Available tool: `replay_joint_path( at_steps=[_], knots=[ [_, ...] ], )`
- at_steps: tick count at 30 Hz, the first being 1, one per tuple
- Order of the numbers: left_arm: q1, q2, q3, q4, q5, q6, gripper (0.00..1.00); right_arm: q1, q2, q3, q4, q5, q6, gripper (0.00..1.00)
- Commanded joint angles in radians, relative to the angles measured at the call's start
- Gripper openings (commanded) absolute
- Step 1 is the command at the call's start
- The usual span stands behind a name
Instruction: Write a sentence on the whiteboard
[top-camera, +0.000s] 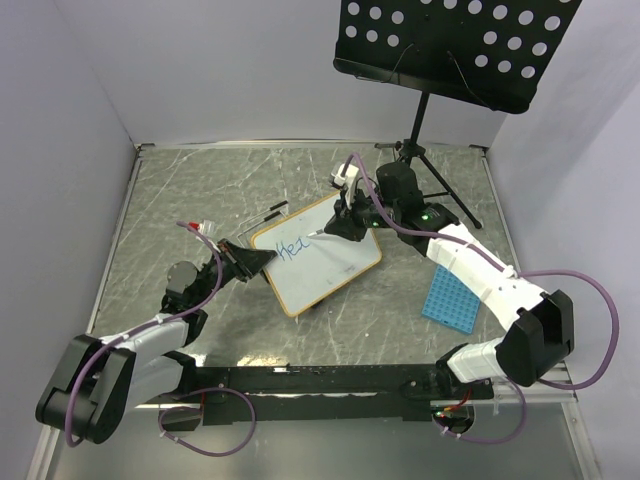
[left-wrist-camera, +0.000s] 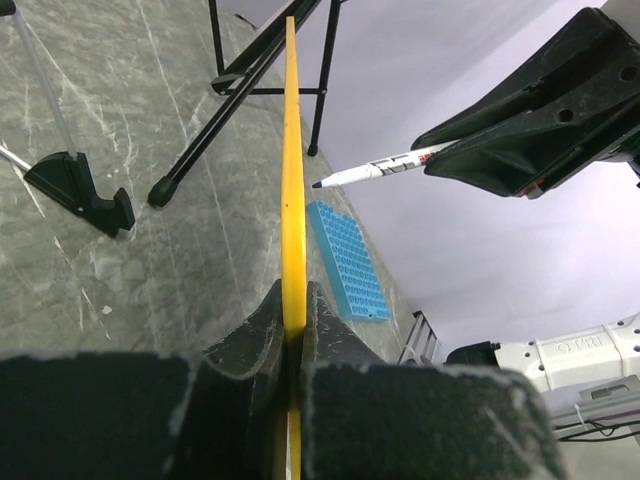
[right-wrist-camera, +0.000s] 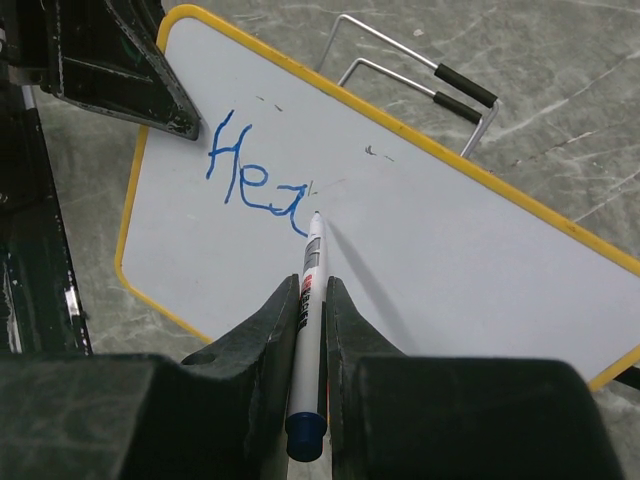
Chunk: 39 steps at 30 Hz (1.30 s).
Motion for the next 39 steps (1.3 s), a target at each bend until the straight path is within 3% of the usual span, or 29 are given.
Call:
replay_joint_path(
  at_steps=[1,20,39],
  knots=[
    [0.003,-0.004,0.021,0.167,0.023,-0.028,0.01,-0.006,0.006,0.026,0.039,-0.016,0.015,0.0],
    [0.005,0.01,0.019,0.193,0.032,-0.038,0.01,0.005,0.04,0.03,0.027,0.004,0.015,0.0],
    [0.003,0.001,0.016,0.162,0.026,-0.025,0.01,-0.018,-0.051,0.0,0.06,-0.116,0.034,0.0]
  ],
)
